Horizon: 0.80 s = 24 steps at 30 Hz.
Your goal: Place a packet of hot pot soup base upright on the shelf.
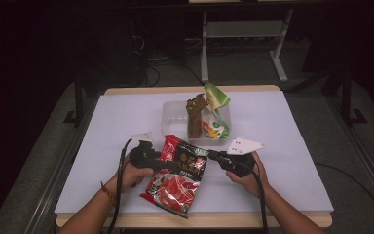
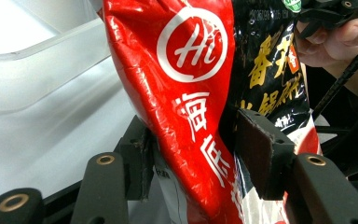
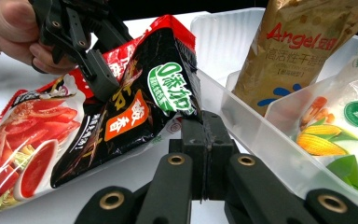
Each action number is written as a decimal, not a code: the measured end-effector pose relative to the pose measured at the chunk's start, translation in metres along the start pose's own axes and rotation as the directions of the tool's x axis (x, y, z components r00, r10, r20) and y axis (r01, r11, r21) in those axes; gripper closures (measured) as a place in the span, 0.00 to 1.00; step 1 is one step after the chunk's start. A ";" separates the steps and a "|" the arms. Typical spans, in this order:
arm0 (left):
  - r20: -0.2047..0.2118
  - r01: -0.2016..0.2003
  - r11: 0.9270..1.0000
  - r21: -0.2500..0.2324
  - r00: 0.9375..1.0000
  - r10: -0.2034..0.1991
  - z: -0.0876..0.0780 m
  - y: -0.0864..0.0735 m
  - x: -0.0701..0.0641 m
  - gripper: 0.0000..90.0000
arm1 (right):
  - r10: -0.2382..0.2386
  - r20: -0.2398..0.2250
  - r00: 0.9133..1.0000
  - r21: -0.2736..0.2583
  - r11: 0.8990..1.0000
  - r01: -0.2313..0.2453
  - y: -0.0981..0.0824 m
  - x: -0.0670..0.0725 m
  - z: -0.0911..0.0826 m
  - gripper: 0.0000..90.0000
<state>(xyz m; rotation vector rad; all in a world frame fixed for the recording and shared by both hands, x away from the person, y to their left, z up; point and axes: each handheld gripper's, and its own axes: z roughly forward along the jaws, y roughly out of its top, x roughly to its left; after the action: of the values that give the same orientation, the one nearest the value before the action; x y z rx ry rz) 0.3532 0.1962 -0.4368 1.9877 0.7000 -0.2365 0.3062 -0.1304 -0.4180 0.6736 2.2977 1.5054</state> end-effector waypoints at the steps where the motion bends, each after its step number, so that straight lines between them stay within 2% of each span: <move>1: 0.001 0.002 1.000 0.005 1.000 -0.002 0.001 0.000 0.001 0.53 | 0.006 -0.004 1.000 -0.004 1.000 -0.006 0.000 0.000 0.000 0.99; 6: 0.031 -0.001 1.000 0.010 1.000 0.001 0.005 0.003 -0.001 0.46 | -0.013 -0.023 1.000 -0.030 0.999 0.013 0.002 0.000 -0.001 0.99; 10: 0.031 -0.007 1.000 0.013 1.000 0.007 0.005 0.004 -0.002 0.48 | -0.020 -0.013 1.000 -0.022 1.000 0.020 0.002 0.001 -0.001 0.99; 13: 0.027 -0.017 1.000 -0.008 1.000 0.017 0.000 0.004 -0.004 0.56 | -0.022 -0.001 1.000 -0.008 1.000 0.022 0.002 0.001 0.000 0.99; 16: 0.031 -0.034 0.997 -0.066 0.999 0.037 -0.009 0.004 -0.008 0.72 | -0.018 0.022 1.000 0.010 1.000 0.018 0.000 -0.001 0.002 0.97; 18: 0.032 -0.061 0.995 -0.081 0.997 0.063 -0.014 0.003 -0.012 0.77 | -0.010 0.027 1.000 0.017 1.000 0.009 0.000 -0.001 0.003 0.94; 21: 0.027 -0.074 0.993 -0.093 0.997 0.076 -0.016 0.002 -0.015 0.79 | -0.009 0.039 0.999 0.022 1.000 0.008 0.000 -0.001 0.003 0.88; 24: 0.022 -0.075 0.992 -0.098 0.997 0.077 -0.017 0.001 -0.016 0.80 | 0.013 0.050 0.999 0.048 0.999 -0.015 -0.002 -0.003 0.003 0.71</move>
<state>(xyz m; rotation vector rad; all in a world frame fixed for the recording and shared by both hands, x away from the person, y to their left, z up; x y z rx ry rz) 0.3387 0.2049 -0.4208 1.9110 0.6068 -0.1787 0.3099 -0.1301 -0.4212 0.7332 2.3034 1.4279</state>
